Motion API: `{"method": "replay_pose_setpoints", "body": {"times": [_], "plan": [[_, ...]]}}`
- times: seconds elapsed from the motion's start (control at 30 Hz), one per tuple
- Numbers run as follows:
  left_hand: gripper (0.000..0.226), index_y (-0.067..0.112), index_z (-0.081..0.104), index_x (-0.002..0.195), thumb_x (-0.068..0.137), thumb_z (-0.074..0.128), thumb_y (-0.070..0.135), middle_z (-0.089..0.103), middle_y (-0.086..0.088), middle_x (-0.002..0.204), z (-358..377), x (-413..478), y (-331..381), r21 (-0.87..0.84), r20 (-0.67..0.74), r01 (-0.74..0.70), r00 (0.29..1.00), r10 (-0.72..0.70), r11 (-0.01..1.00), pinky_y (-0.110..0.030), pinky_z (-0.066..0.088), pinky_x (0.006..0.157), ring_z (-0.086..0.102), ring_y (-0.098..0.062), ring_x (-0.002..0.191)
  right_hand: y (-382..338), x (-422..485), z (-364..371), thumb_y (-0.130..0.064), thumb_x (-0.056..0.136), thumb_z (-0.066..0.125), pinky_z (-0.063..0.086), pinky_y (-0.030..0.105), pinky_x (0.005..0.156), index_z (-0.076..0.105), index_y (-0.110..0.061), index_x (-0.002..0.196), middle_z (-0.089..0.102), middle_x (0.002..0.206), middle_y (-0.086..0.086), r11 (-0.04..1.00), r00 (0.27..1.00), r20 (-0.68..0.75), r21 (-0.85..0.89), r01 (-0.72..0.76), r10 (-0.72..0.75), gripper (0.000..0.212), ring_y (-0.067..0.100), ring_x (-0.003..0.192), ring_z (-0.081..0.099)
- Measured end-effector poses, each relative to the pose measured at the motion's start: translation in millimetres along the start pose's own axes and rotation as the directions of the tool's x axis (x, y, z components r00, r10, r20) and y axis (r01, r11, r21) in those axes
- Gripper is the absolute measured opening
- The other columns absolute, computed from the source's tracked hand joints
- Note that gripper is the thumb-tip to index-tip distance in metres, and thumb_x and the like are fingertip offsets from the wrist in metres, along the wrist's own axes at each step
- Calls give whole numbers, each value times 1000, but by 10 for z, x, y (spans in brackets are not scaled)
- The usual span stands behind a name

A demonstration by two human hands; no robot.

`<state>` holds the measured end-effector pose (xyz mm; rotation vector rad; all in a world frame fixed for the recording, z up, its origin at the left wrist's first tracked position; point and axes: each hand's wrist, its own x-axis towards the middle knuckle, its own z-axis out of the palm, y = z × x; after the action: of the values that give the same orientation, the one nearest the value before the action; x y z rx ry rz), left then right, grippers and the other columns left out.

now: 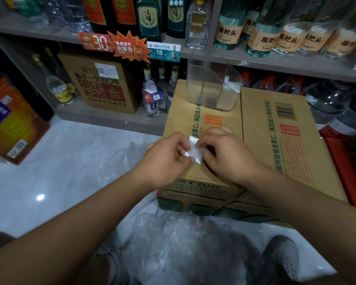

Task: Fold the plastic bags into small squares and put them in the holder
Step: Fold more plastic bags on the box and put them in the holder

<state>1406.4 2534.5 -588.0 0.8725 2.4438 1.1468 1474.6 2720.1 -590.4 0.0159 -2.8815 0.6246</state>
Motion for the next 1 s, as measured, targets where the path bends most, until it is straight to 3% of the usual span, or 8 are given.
{"method": "replay_pose_setpoints", "body": {"times": [0.13,0.23,0.47,0.57,0.73,0.83,1.0], "plan": [[39,31,63,117,83,79,40,52,13,110,-15,-266,-33,215,32,-156,988,152,964,-32,38,98,39,-11,110,-11,-182,-20,-11,85,69,53,43,84,75,-17,102,70,109,-3,993,994,3,-53,107,-107,19,25,99,56],[47,29,63,129,86,77,38,52,11,113,23,-410,-91,320,45,-213,977,210,923,-29,33,97,37,-10,110,-71,-367,-24,-17,88,66,52,45,86,74,-19,105,69,115,-7,990,991,18,-43,131,-130,19,23,102,56],[23,27,71,109,86,74,22,58,13,91,68,-475,-148,361,-14,-298,946,324,884,-32,33,81,43,-11,93,-206,-616,-112,-42,86,61,47,46,98,68,-22,121,58,136,-3,989,985,103,-39,144,-140,41,21,124,50],[18,29,72,105,87,69,26,56,17,86,82,-456,-135,324,-33,-303,943,330,896,-34,41,83,43,-7,91,-258,-664,-132,-51,83,65,51,41,94,64,-20,123,56,131,2,982,980,91,-52,183,-177,50,23,118,54],[25,27,73,108,85,64,34,55,19,83,93,-389,-67,284,-52,-310,940,337,907,-39,48,84,51,-12,90,-320,-643,-73,-18,90,64,55,40,68,66,-16,105,62,98,-1,982,982,-41,26,188,-186,15,18,84,60],[25,32,73,107,86,63,38,58,18,83,89,-325,-19,251,-58,-293,947,317,922,-37,46,82,52,-13,88,-344,-595,-168,-14,93,64,53,37,69,67,-17,102,61,94,-6,987,993,-86,132,90,-79,10,12,81,59],[6,41,60,84,85,55,41,55,18,76,109,-223,74,201,-46,-259,961,274,945,-32,44,76,51,-10,84,-393,-590,-336,-12,92,66,50,27,70,66,-19,94,62,88,-10,946,991,-97,321,-54,90,7,7,81,59]]}}
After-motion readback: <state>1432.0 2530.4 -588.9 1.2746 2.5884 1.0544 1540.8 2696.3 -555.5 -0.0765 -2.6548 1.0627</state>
